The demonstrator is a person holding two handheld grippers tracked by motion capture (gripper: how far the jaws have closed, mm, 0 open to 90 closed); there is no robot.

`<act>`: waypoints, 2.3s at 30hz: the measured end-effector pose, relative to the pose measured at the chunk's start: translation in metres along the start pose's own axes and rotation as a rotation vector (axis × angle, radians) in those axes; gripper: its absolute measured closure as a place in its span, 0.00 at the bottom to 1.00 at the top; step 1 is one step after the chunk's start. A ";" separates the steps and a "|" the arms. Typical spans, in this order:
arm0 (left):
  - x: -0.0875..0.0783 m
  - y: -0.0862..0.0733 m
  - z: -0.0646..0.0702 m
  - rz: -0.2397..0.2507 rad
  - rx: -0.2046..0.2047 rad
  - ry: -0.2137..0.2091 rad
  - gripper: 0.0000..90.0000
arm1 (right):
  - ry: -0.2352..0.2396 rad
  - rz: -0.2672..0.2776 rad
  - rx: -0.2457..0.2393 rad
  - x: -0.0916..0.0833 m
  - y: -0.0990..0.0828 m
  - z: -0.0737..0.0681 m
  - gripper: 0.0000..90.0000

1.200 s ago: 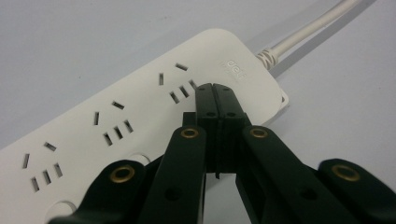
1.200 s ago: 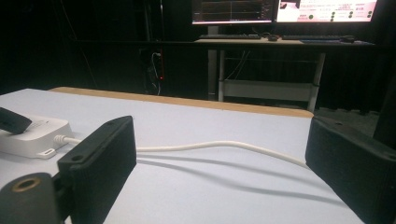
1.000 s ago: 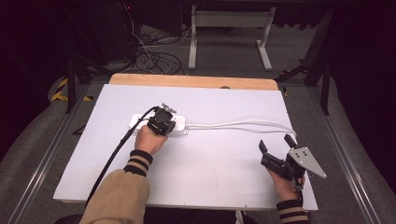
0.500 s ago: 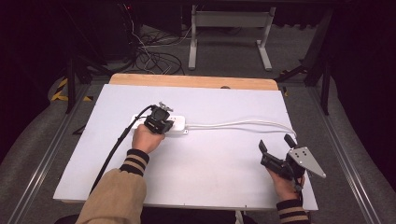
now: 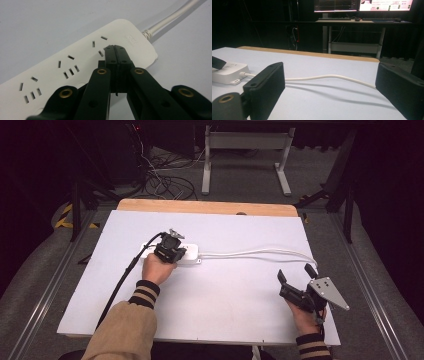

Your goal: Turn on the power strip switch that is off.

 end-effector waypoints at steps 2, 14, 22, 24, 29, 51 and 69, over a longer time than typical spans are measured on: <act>0.000 0.000 -0.001 0.007 0.005 0.001 1.00 | 0.000 0.000 -0.001 0.000 0.000 0.000 0.11; -0.007 0.002 -0.005 0.069 -0.015 0.010 1.00 | -0.002 0.000 -0.001 0.000 0.000 0.000 0.11; -0.028 0.006 -0.007 0.170 -0.013 0.027 1.00 | -0.004 0.001 -0.003 0.000 0.000 0.000 0.11; -0.041 0.005 -0.010 0.210 -0.017 0.034 1.00 | -0.005 0.002 -0.002 0.000 0.000 0.000 0.11; -0.074 0.010 -0.019 0.352 -0.057 0.059 1.00 | -0.001 0.009 -0.005 -0.001 0.001 -0.001 0.11; -0.222 -0.049 -0.051 0.863 -0.083 0.351 1.00 | -0.009 0.013 -0.008 0.000 0.002 -0.001 0.11; -0.236 -0.061 -0.065 0.913 -0.103 0.442 1.00 | -0.012 0.013 -0.006 0.000 0.002 0.000 0.11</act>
Point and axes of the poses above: each handheld gripper's, and its own axes: x roughly forward along the jaws, y roughly out of its top, z roughly to its right, the point moved 8 cm from there along x, roughly forward along the jaws, and after that the axes turned 12 degrees about z, right-handed, at the moved point
